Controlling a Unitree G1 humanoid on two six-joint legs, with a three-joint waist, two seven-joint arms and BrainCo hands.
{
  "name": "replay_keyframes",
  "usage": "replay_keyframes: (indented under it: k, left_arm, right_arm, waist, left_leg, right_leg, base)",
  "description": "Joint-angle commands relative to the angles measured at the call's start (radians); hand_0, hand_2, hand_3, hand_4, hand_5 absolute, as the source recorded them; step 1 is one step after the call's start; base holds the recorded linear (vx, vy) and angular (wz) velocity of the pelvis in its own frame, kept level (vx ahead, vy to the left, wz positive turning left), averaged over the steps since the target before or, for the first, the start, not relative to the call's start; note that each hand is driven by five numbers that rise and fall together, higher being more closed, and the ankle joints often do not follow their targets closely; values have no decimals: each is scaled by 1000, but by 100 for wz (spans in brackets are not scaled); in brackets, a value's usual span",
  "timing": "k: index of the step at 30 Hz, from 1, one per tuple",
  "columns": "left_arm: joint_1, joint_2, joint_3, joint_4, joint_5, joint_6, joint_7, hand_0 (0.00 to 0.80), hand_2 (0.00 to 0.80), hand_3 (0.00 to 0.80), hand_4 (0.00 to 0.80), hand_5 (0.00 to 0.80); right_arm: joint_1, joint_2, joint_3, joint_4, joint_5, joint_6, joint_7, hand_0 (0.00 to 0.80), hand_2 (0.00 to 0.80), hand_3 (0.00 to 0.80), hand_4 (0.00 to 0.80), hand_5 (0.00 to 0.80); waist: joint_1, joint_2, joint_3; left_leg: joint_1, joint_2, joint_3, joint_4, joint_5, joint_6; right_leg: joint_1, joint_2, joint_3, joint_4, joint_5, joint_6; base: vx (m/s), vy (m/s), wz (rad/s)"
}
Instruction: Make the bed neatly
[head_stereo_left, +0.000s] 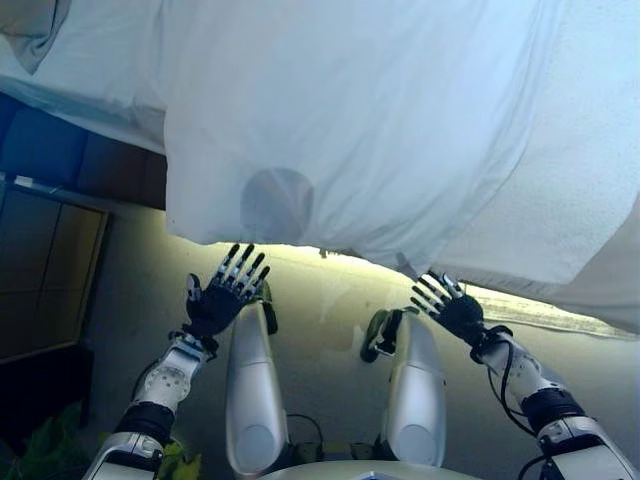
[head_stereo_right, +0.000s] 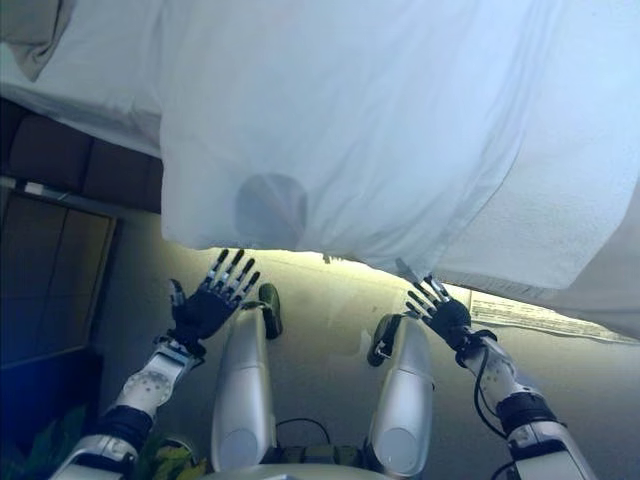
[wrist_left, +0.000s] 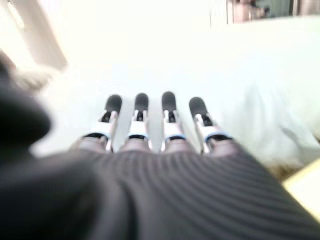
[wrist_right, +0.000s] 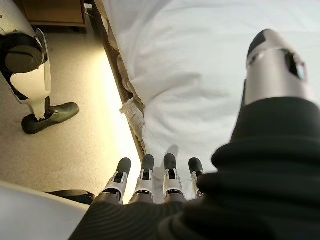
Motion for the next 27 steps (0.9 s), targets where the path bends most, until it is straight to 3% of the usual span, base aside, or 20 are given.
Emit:
replay_keyframes:
  k: [1, 10, 14, 27]
  left_arm:
    - [-21, -16, 33, -54, -89, -33, -62, 0, 0, 0, 0, 0]
    - [-122, -40, 111, -67, -158, -61, -22, 0, 0, 0, 0, 0]
    - [-177, -40, 134, -51, -204, -73, 59, 0, 0, 0, 0, 0]
    - [-391, 98, 137, 190, -255, -92, 290, 0, 0, 0, 0, 0]
  right_arm:
    - [8, -31, 8, 13, 35, -23, 5, 0, 0, 0, 0, 0]
    - [1, -28, -13, 58, 5, -12, 35, 0, 0, 0, 0, 0]
    - [-14, -24, -21, 85, -11, -4, 42, 0, 0, 0, 0, 0]
    - [-62, -63, -39, 121, 43, 2, 50, 0, 0, 0, 0, 0]
  waist:
    - [-1, 2, -49]
    - [-16, -17, -51]
    - [-23, -30, -50]
    - [-59, -80, -25]
  left_leg:
    - [53, 7, -7, 76, -174, -2]
    - [42, 12, -4, 84, -183, -8]
    - [19, 17, -6, 109, -193, -10]
    - [-124, 35, -12, 210, -216, -10]
  right_leg:
    - [-28, -2, 55, -146, 178, 59]
    - [-44, 10, 68, -138, 171, 61]
    - [-69, 9, 78, -117, 168, 64]
    - [-209, 0, 99, -62, 192, 76]
  base:
    - [0, 0, 0]
    - [18, 35, -3]
    - [25, 36, -5]
    - [-16, 25, -3]
